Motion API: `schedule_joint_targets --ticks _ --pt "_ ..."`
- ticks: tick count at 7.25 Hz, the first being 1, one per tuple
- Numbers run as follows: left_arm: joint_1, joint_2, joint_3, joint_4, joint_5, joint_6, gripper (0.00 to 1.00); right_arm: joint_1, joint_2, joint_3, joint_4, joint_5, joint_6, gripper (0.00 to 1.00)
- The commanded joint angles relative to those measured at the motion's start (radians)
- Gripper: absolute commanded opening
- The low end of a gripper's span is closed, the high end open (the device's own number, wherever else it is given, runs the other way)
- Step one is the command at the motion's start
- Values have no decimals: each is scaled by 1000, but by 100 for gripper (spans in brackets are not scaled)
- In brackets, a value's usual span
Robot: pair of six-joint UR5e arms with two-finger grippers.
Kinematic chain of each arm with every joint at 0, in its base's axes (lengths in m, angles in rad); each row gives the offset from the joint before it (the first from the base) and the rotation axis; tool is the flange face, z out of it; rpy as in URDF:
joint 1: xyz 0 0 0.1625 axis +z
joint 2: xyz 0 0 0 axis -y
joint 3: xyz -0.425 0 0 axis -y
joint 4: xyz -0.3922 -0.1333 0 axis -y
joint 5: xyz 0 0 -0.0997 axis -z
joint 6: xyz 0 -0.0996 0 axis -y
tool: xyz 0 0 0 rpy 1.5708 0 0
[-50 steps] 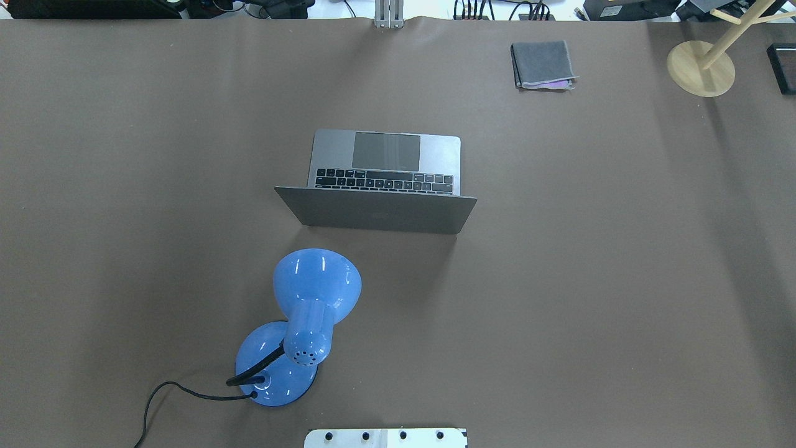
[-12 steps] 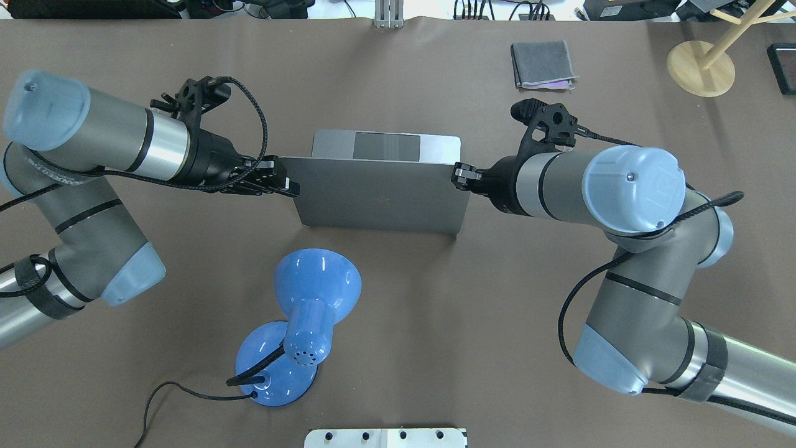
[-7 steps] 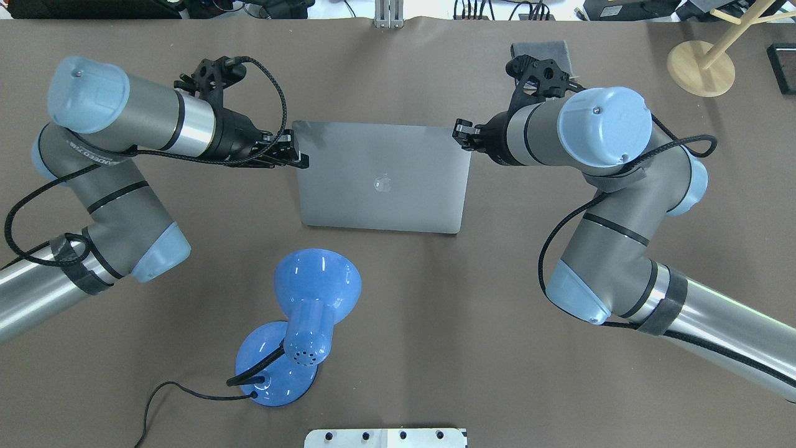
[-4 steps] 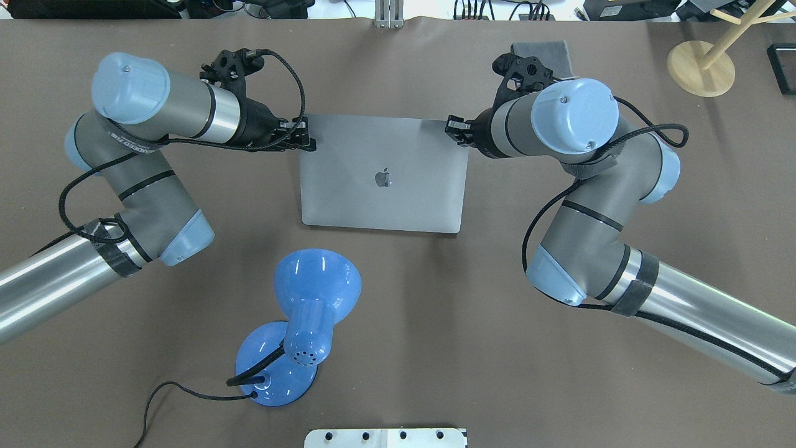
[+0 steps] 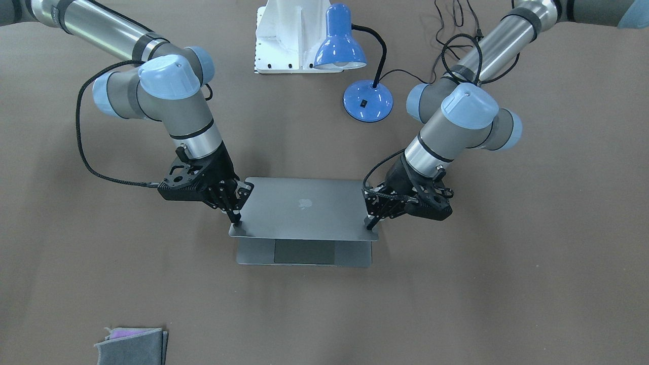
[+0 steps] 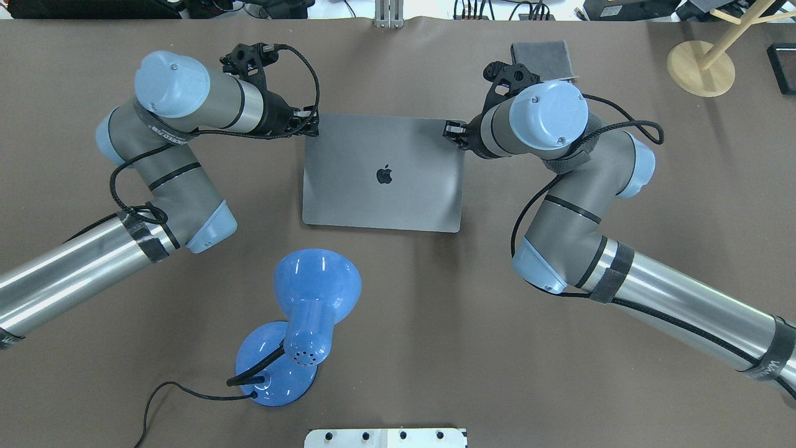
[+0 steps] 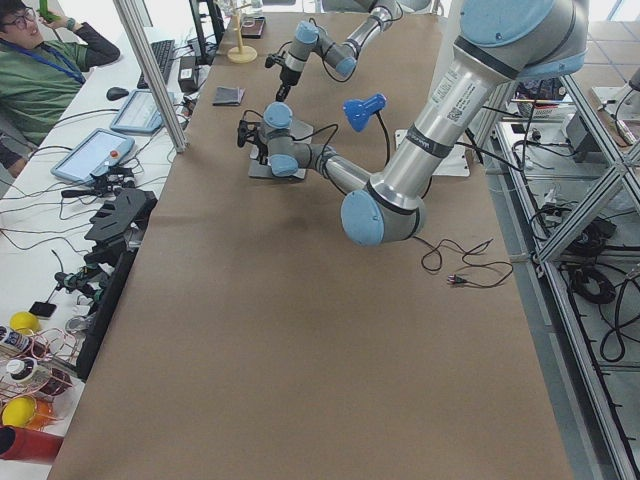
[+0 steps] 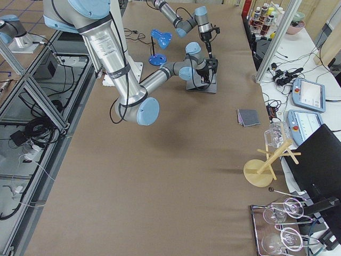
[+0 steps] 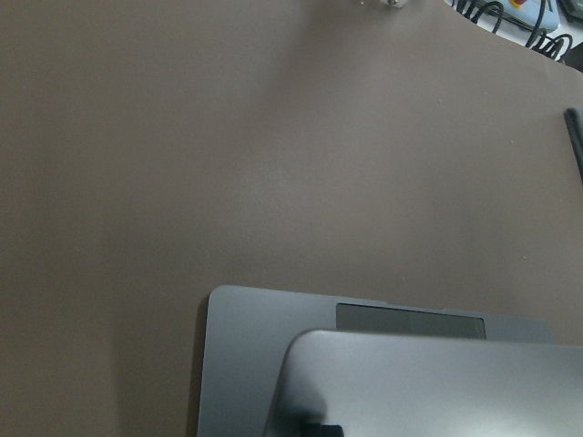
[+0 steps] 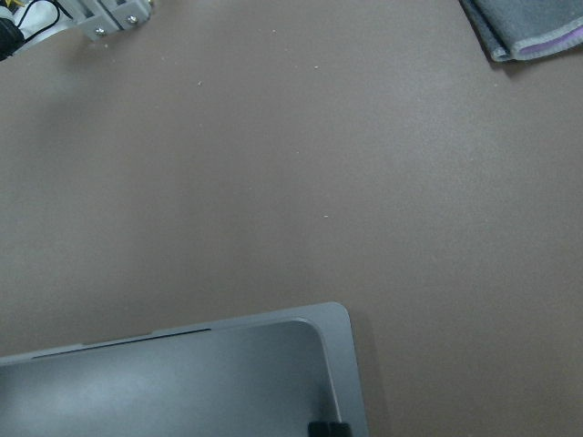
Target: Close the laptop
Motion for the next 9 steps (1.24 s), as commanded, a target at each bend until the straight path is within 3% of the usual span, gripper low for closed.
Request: schedule_joint_targets --ticks 1,6,8,9 --pt "6 -17 66 4 43 33 0 -7 3 -35 0 -3 -4 0" --pt "12 -10 22 8 49 50 0 28 5 -34 -1 24 -44 0" --pt "-46 -5 -109 234 -89 52 0 130 -4 -30 -9 211 -143 0" --pt "-75 24 -192 358 -134 147 93 193 -36 -24 -10 297 -157 69"
